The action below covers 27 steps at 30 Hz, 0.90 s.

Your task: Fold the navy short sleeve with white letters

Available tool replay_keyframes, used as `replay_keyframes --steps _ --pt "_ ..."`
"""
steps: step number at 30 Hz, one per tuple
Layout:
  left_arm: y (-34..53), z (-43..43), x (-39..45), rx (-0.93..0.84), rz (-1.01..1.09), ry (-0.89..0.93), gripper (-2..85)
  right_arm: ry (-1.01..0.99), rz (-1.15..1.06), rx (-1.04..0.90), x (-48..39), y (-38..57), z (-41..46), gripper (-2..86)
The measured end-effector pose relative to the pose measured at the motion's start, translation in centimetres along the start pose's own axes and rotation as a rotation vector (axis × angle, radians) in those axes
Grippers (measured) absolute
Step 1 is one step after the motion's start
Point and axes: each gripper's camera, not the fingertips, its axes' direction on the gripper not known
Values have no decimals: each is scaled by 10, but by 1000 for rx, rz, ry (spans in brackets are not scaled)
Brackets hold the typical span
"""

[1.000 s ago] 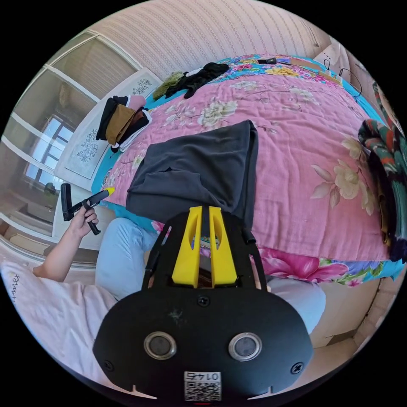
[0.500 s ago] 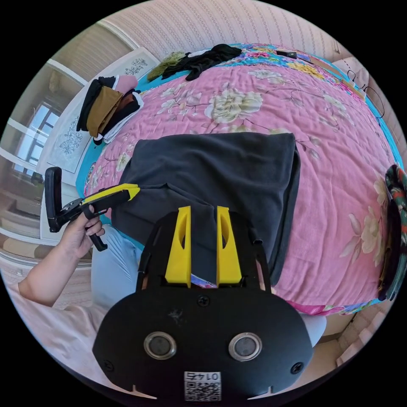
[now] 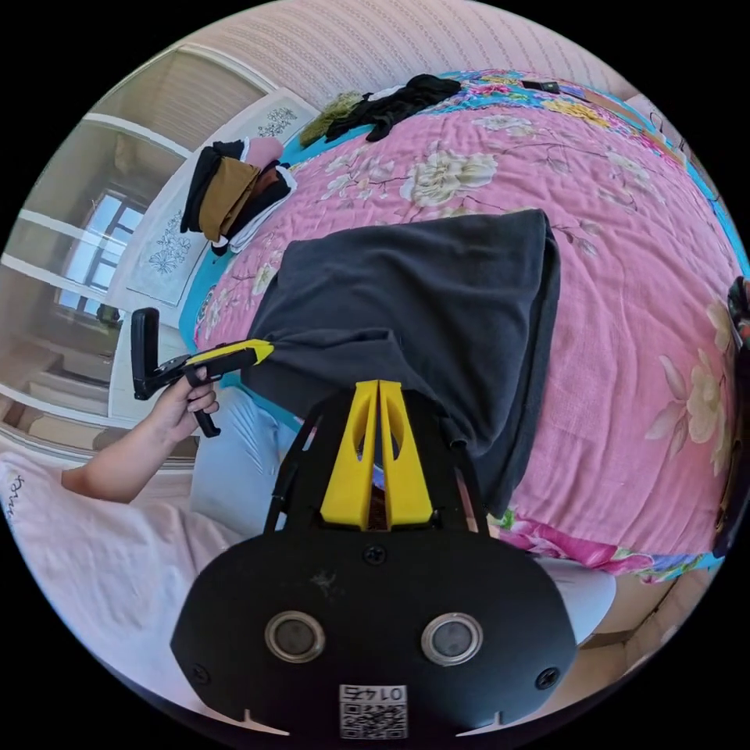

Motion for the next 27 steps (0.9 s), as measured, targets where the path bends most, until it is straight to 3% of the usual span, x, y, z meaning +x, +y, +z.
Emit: replay_keyframes --steps 5,9,18,27 --pt "2 3 -8 -1 -44 20 -10 23 0 -14 -10 -22 17 76" --pt "0 3 -13 -13 -48 17 -10 65 28 -108 -12 -26 34 30" --pt "36 -5 -16 -58 -28 92 -10 -123 -54 -172 -20 24 12 10" --pt "58 2 -41 -87 -144 76 -8 -48 -57 -240 -34 47 34 19"
